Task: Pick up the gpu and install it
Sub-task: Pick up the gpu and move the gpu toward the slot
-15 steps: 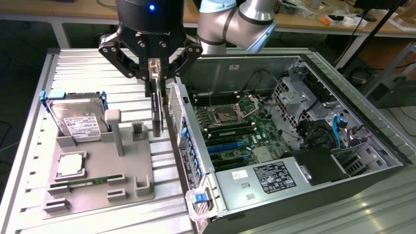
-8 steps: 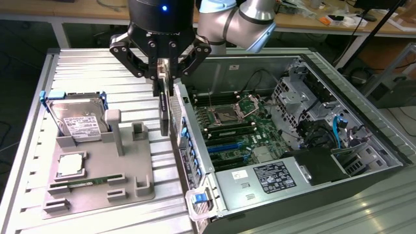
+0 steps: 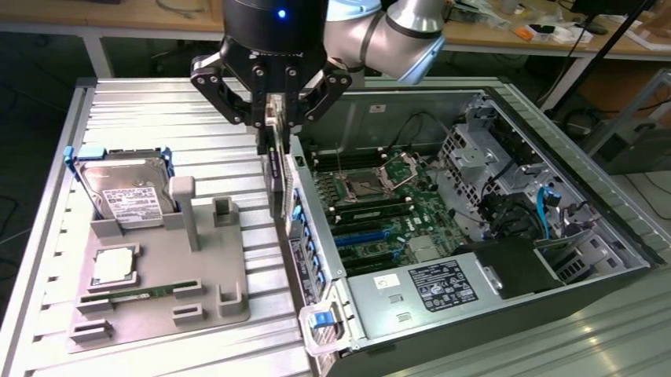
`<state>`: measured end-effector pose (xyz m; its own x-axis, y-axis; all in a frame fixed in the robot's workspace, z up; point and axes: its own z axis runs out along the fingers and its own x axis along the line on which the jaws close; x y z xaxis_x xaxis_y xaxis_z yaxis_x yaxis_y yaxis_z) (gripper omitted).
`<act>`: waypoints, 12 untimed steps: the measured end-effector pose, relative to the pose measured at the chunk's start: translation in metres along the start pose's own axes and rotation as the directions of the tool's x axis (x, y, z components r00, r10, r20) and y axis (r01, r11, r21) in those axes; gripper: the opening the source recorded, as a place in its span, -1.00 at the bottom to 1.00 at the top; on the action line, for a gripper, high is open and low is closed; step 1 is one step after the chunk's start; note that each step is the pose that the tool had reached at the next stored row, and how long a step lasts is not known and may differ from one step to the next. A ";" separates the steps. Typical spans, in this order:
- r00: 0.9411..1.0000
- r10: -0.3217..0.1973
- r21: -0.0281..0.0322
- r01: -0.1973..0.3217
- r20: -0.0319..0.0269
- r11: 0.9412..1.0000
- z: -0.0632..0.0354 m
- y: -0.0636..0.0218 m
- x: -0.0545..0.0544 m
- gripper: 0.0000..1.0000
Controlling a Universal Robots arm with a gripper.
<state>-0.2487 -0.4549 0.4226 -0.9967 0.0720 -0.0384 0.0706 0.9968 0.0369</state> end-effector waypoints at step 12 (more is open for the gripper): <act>1.000 0.000 0.000 0.000 0.000 1.000 0.0006 0.0011 -0.015 -0.46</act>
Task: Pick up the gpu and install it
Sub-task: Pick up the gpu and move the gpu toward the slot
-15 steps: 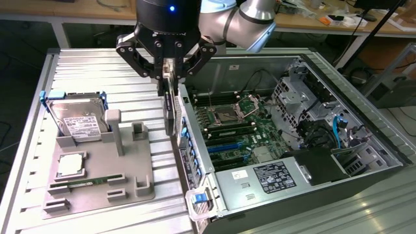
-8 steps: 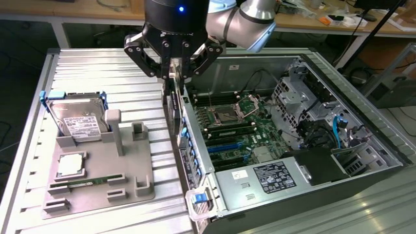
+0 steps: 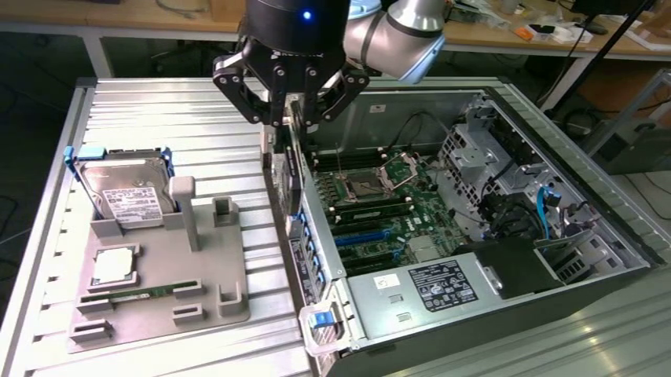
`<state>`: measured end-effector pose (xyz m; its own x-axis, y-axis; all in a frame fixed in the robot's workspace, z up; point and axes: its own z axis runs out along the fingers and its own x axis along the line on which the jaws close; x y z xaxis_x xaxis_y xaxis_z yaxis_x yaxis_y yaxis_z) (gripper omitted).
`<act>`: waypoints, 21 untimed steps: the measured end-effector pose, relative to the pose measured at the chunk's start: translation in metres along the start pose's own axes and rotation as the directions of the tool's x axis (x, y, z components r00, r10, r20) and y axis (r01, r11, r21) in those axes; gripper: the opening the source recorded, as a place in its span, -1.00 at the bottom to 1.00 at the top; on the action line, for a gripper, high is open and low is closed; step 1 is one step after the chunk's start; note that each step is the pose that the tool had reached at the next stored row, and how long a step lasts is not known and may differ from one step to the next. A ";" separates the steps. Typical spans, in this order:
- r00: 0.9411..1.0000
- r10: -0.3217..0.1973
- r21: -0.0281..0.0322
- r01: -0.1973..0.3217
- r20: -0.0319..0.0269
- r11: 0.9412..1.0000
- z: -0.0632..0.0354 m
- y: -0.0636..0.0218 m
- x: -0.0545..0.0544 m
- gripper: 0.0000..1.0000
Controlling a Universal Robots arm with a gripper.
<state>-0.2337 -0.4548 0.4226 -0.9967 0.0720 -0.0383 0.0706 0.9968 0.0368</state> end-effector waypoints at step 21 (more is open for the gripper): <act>1.000 0.000 0.000 0.000 0.000 1.000 0.0009 0.0016 -0.022 -0.46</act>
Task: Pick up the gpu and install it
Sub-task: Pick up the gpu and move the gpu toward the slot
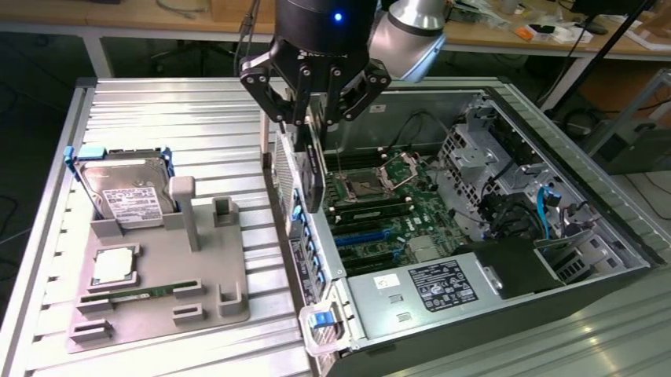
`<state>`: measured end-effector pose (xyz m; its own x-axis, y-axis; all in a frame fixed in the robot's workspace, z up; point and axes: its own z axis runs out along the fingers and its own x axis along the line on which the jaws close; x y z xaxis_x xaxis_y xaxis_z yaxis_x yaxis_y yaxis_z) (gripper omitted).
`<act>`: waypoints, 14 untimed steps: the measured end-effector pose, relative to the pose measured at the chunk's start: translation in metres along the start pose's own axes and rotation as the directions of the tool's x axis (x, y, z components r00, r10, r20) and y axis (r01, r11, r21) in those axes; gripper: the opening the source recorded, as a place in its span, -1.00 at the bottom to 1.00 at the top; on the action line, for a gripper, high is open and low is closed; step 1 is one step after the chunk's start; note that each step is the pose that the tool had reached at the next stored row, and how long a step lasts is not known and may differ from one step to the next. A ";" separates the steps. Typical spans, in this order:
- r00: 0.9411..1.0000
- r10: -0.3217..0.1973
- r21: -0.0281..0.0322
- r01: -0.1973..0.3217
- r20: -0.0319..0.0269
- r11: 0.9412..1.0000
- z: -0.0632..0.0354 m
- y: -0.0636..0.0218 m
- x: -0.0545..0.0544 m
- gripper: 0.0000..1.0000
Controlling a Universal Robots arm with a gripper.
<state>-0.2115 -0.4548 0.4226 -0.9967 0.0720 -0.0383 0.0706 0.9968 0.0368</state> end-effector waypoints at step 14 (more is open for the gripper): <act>1.000 0.000 0.000 0.000 0.000 1.000 0.0009 0.0015 -0.021 -0.46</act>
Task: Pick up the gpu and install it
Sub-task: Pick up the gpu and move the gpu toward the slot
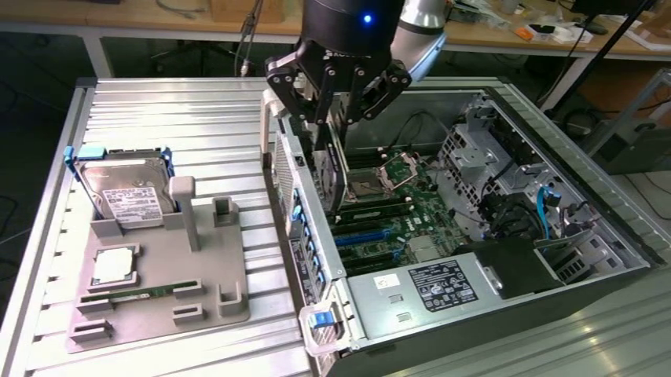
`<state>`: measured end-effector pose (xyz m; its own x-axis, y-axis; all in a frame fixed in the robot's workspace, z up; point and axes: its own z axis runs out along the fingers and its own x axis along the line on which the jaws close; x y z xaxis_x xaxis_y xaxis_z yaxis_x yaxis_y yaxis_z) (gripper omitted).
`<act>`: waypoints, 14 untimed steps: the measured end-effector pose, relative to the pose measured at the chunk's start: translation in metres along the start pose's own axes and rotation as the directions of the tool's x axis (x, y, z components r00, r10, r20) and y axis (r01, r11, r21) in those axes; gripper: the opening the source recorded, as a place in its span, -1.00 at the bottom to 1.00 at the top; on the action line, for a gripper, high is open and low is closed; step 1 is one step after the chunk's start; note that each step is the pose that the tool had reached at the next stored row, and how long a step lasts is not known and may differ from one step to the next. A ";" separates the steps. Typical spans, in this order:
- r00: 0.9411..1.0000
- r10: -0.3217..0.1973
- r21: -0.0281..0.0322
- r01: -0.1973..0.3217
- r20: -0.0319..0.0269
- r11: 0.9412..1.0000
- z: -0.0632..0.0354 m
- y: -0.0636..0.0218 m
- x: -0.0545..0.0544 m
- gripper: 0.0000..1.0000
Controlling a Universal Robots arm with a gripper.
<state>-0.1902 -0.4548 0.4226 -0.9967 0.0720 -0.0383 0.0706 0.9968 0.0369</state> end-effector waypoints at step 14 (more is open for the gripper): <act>1.000 0.000 0.000 0.000 0.000 1.000 0.0010 0.0018 -0.025 -0.46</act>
<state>-0.1649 -0.4548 0.4226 -0.9967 0.0720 -0.0379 0.0706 0.9968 0.0368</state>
